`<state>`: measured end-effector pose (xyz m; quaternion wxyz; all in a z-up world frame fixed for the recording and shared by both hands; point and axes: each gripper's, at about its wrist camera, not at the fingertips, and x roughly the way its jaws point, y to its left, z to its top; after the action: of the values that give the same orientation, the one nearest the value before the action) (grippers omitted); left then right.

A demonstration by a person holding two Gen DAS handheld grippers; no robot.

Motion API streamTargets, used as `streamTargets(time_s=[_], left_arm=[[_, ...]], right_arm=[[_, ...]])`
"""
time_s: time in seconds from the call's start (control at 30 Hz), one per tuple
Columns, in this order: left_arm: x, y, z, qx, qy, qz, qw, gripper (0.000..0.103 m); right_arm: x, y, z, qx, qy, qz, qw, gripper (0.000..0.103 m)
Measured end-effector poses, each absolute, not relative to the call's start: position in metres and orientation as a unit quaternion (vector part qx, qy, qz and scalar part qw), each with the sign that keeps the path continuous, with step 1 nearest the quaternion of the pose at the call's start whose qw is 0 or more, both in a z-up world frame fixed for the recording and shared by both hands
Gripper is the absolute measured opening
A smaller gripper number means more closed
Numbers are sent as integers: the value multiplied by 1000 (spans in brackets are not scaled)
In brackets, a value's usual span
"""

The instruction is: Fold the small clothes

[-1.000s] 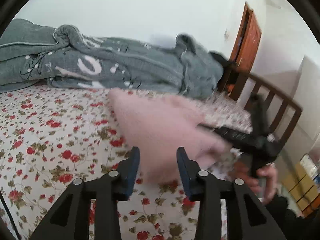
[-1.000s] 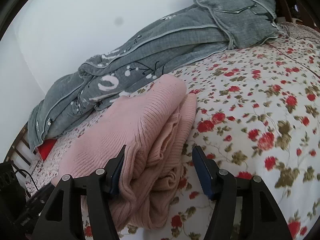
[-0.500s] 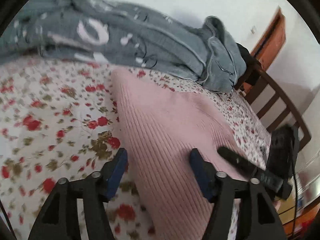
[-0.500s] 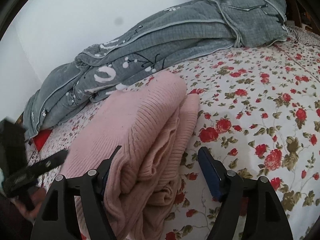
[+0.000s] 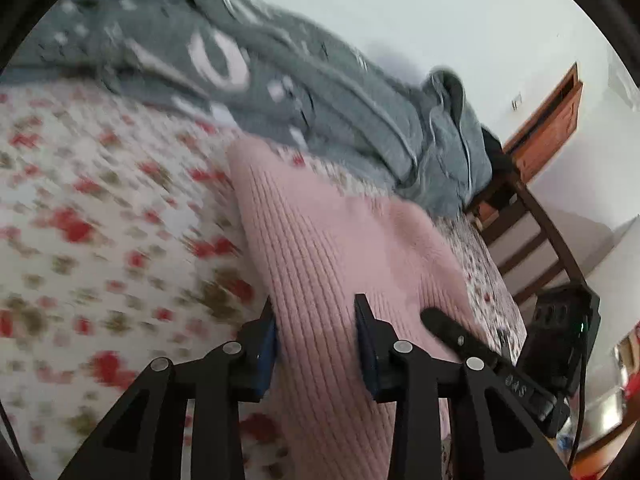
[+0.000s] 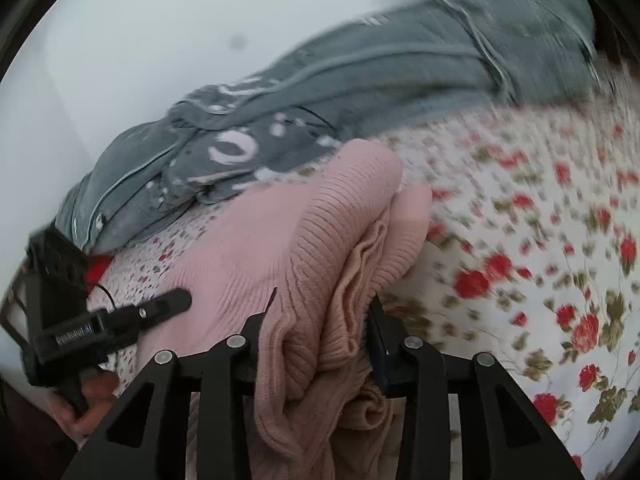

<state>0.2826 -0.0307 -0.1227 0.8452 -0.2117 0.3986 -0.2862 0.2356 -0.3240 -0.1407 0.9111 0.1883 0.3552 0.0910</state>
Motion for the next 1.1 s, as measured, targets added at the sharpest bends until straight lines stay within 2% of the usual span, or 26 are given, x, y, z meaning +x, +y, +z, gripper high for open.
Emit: streamTargets(time_s=[0.17,0.3,0.4,0.47,0.5,0.6,0.77,0.9,0.97,1.03,1.07,1.1], left_arm=[[276,34,-106,-228,374,-238,867,33],[273,63,-120,-201,389,-198,877,36],[269,60,-132,-141,407,-178,885,41],[259,59,-124,-121,389,-176,896,43],[250,60,-115,-109,376,-181,902,45],[226,61,-97,-109,331,-204,915,59],[212,35,-91,-78,310,-223,921,63],[213,1,-126,-2,340,-155,928,63],[202,-4,-123,31,317,-155,935,64],[197,8,-113,1,318,-179,931,64],[196,18,-111,-28,317,-189,929,65],[197,27,-111,-49,323,-191,926,65]], right_arm=[[242,-272,-128,194,337,146,910,35],[254,-232,-131,189,346,165,904,38],[267,-212,-157,134,402,137,895,47],[264,-217,-153,142,394,130,899,55],[261,-220,-146,140,388,123,903,55],[242,-228,-120,133,350,106,921,56],[207,-234,-109,141,331,140,923,56],[190,-235,-120,174,346,185,903,56],[193,-227,-131,161,367,189,896,55],[194,-222,-140,144,380,186,895,49],[193,-222,-141,145,378,188,895,43],[192,-222,-142,148,375,193,894,29]])
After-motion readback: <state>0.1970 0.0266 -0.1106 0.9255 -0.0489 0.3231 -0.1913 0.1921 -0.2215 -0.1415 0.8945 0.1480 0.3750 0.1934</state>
